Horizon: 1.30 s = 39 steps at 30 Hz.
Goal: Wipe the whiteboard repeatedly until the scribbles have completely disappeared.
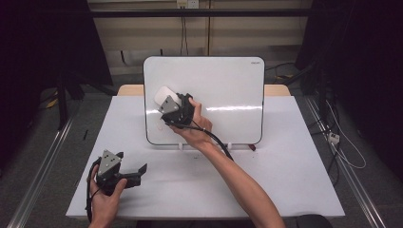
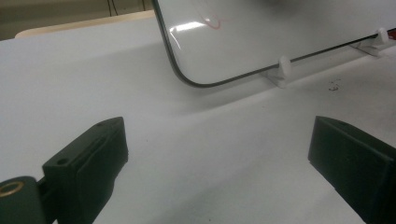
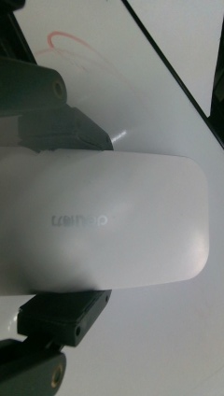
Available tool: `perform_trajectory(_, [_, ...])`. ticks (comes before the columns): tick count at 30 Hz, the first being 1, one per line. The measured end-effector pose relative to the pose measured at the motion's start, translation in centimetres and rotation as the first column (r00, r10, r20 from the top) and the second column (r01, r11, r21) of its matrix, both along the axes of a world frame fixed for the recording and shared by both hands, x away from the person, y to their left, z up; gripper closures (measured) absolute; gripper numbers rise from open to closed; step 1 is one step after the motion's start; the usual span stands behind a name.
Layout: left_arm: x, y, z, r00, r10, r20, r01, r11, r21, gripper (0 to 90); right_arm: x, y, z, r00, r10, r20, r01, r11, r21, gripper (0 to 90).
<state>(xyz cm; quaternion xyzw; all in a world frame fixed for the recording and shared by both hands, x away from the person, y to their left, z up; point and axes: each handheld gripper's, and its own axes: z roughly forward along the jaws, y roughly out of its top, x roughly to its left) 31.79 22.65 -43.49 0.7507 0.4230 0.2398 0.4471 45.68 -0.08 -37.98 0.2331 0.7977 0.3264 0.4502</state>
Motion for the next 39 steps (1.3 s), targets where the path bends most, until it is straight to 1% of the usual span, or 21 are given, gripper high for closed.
perform_trajectory(2, [0.0,0.0,0.0,1.0,0.0,0.0,0.0,1.0,0.002,4.6,-0.2,0.0,-0.1,1.0,-0.001,0.003,0.001,1.0,0.005,31.4])
perform_trajectory(4, [0.0,-0.1,0.0,1.0,-0.002,0.0,0.002,1.0,0.004,4.6,-0.5,0.3,-0.6,0.9999,0.012,-0.001,-0.012,1.0,-0.012,31.4])
perform_trajectory(5, [0.0,-0.2,0.0,1.0,-0.004,-0.002,0.004,1.0,0.004,4.6,-0.7,0.5,-0.8,0.9999,0.016,-0.006,-0.016,1.0,-0.011,31.4])
perform_trajectory(6, [0.0,-0.2,0.0,1.0,-0.003,0.0,0.003,1.0,0.003,4.6,-1.0,0.7,-1.2,0.9997,0.026,-0.004,-0.026,0.999,-0.025,31.4])
perform_trajectory(8, [0.0,-0.2,0.0,1.0,0.0,-0.001,0.0,1.0,0.002,4.6,-1.7,1.2,-1.9,0.9987,0.046,-0.02,-0.047,0.998,-0.04,31.4])
perform_trajectory(10, [0.0,-0.1,0.0,1.0,0.002,0.001,-0.002,1.0,0.006,4.6,-2.4,1.8,-2.8,0.9977,0.063,-0.027,-0.064,0.996,-0.062,31.4])
perform_trajectory(12, [0.0,-0.1,0.0,1.0,0.004,0.002,-0.004,1.0,0.003,4.7,-3.2,2.4,-3.6,0.9962,0.081,-0.032,-0.084,0.993,-0.088,31.4])
perform_trajectory(13, [0.0,-0.1,0.0,1.0,0.004,0.001,-0.004,1.0,0.002,4.7,-3.5,2.6,-3.9,0.9946,0.097,-0.038,-0.101,0.989,-0.108,31.5])
perform_trajectory(15, [-0.1,0.0,0.1,1.0,0.006,0.004,-0.006,1.0,0.001,4.6,-4.0,2.8,-4.5,0.9922,0.117,-0.043,-0.122,0.984,-0.128,31.5])
perform_trajectory(16, [-0.1,0.0,0.1,1.0,0.006,0.004,-0.006,1.0,0.002,4.6,-4.2,2.7,-4.7,0.9899,0.133,-0.049,-0.139,0.979,-0.15,31.5])
perform_trajectory(17, [-0.1,0.1,0.1,1.0,0.006,0.002,-0.006,1.0,0.001,4.7,-4.4,2.7,-4.9,0.9892,0.136,-0.053,-0.143,0.977,-0.158,31.5])
perform_trajectory(19, [-0.1,0.1,0.0,1.0,0.007,0.0,-0.007,1.0,0.0,4.6,-4.8,2.6,-5.2,0.9858,0.157,-0.06,-0.165,0.967,-0.192,31.5])
perform_trajectory(21, [-0.1,0.1,0.0,0.9999,0.01,0.004,-0.01,0.9999,-0.006,4.7,-5.0,2.4,-5.4,0.9846,0.165,-0.058,-0.173,0.965,-0.198,31.6])
perform_trajectory(24, [-0.2,0.2,0.2,0.9999,0.013,0.009,-0.013,0.9999,-0.008,4.7,-4.9,2.4,-5.1,0.9857,0.152,-0.073,-0.164,0.965,-0.206,31.5])
perform_trajectory(26, [-0.1,0.3,0.1,0.9999,0.015,0.007,-0.015,0.9998,-0.01,4.6,-4.8,2.3,-4.9,0.9885,0.13,-0.078,-0.142,0.973,-0.183,31.5])
perform_trajectory(27, [-0.1,0.3,0.1,0.9999,0.016,0.005,-0.016,0.9998,-0.008,4.6,-4.6,2.2,-4.7,0.9908,0.115,-0.071,-0.125,0.978,-0.167,31.5])
perform_trajectory(32, [-0.1,0.3,0.2,0.9999,0.013,0.008,-0.013,0.9999,-0.009,4.6,-2.9,0.6,-2.8,0.9976,0.044,-0.054,-0.049,0.994,-0.093,31.4])
perform_trajectory(33, [-0.1,0.3,0.2,0.9999,0.013,0.007,-0.013,0.9999,-0.011,4.6,-2.5,0.3,-2.3,0.998,0.038,-0.05,-0.042,0.996,-0.081,31.5])
perform_trajectory(36, [-0.1,0.2,0.1,1.0,0.01,0.002,-0.01,0.9999,-0.006,4.6,-1.5,-0.2,-1.3,0.9992,0.002,-0.041,-0.002,1.0,-0.019,31.4])
perform_trajectory(39, [0.0,0.2,0.1,0.9999,0.01,0.004,-0.01,0.9999,-0.006,4.6,-1.2,0.1,-1.0,0.9992,-0.011,-0.037,0.011,1.0,-0.019,31.4])
